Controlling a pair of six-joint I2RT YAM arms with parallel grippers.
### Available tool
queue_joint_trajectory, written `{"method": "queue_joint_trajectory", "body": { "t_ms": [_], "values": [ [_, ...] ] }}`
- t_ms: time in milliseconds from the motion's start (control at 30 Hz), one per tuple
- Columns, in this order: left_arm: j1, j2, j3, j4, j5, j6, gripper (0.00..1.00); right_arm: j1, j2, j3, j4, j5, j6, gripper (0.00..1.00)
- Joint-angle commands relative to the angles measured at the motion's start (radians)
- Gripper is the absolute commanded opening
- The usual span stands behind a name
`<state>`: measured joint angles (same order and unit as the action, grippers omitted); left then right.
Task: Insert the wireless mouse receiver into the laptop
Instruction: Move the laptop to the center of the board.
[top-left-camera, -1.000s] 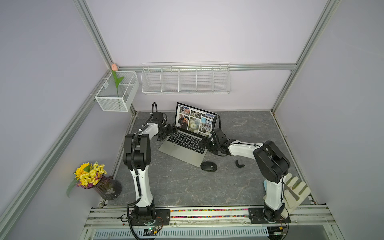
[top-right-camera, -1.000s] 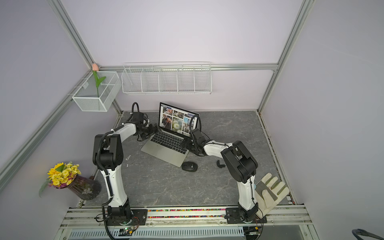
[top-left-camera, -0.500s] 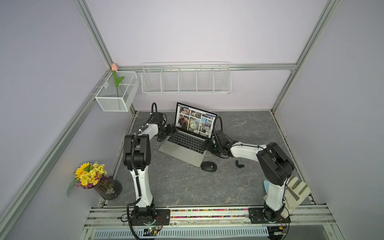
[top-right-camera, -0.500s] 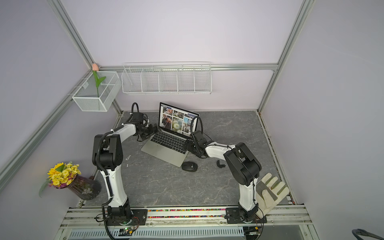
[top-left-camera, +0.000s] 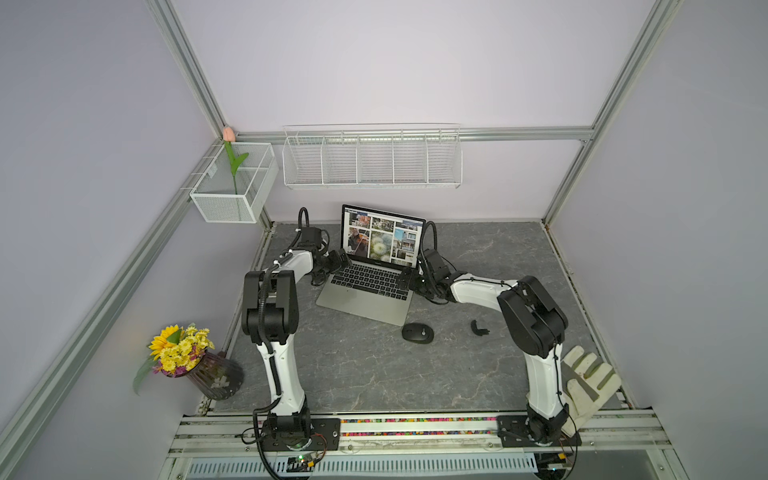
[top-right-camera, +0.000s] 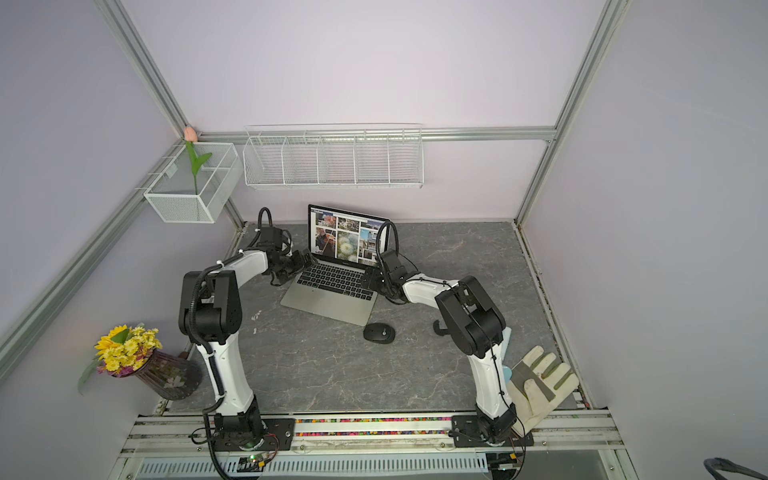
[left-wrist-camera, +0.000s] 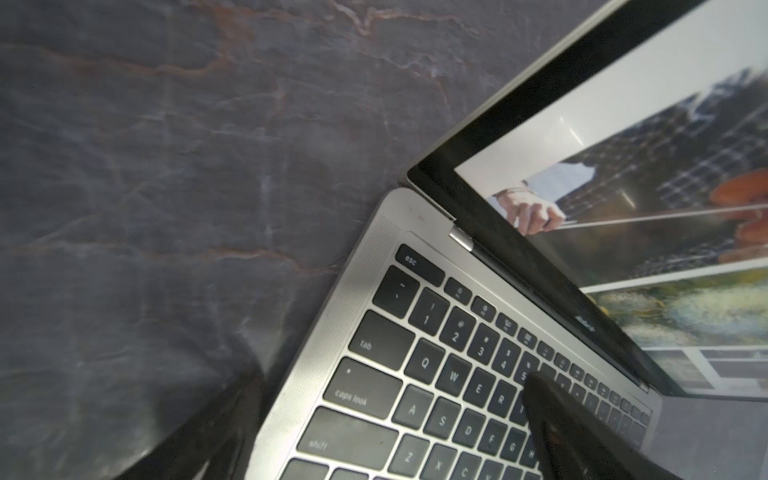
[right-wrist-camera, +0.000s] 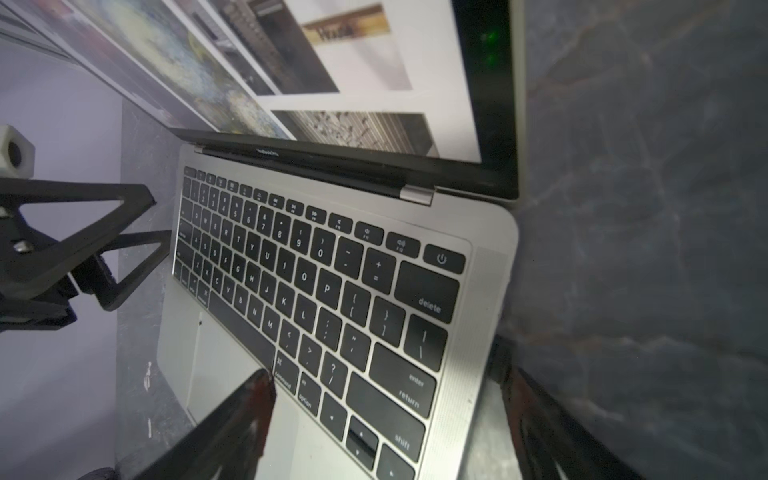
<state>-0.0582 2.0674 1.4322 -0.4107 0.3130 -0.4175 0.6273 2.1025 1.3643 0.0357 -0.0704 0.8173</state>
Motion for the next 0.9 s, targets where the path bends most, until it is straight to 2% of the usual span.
{"method": "queue_joint_trajectory", "body": {
  "t_ms": [0,100,200,267,367,467,533,633,700,733,867],
  "values": [
    [-0.002,0.002,-0.129,-0.067,0.008,-0.1,1.0,0.008,0.077,0.094,0.153,-0.123,-0.091,0.89],
    [0.017,-0.069,-0.197,-0.027,-0.06,-0.123,1.0,0.008,0.137,0.181,0.181,-0.144,-0.105,0.88],
    [0.059,-0.095,-0.206,-0.002,-0.056,-0.122,1.0,0.008,0.127,0.199,0.181,-0.061,-0.12,0.88],
    [0.076,-0.094,-0.183,-0.008,-0.035,-0.113,1.0,0.008,0.065,0.143,0.213,0.029,-0.136,0.88],
    [0.077,-0.161,-0.172,-0.023,-0.069,-0.102,1.0,0.006,-0.116,-0.029,0.317,0.182,-0.218,0.88],
    [0.075,-0.281,-0.203,-0.045,-0.155,-0.097,1.0,0.003,-0.32,-0.139,0.216,0.208,-0.442,0.88],
    [0.075,-0.366,-0.253,-0.045,-0.203,-0.097,1.0,0.005,-0.425,-0.203,0.089,0.156,-0.625,0.88],
    [0.069,-0.499,-0.351,-0.017,-0.226,-0.099,1.0,0.01,-0.53,-0.315,-0.109,-0.011,-0.905,0.89],
    [0.063,-0.58,-0.417,0.015,-0.213,-0.102,1.0,0.018,-0.547,-0.334,-0.298,-0.133,-1.061,0.89],
    [0.061,-0.621,-0.455,0.041,-0.194,-0.106,1.0,0.031,-0.541,-0.326,-0.394,-0.15,-1.129,0.89],
    [0.06,-0.742,-0.562,0.153,-0.103,-0.1,1.0,0.07,-0.483,-0.308,-0.576,-0.105,-1.259,0.9]
  ]
}}
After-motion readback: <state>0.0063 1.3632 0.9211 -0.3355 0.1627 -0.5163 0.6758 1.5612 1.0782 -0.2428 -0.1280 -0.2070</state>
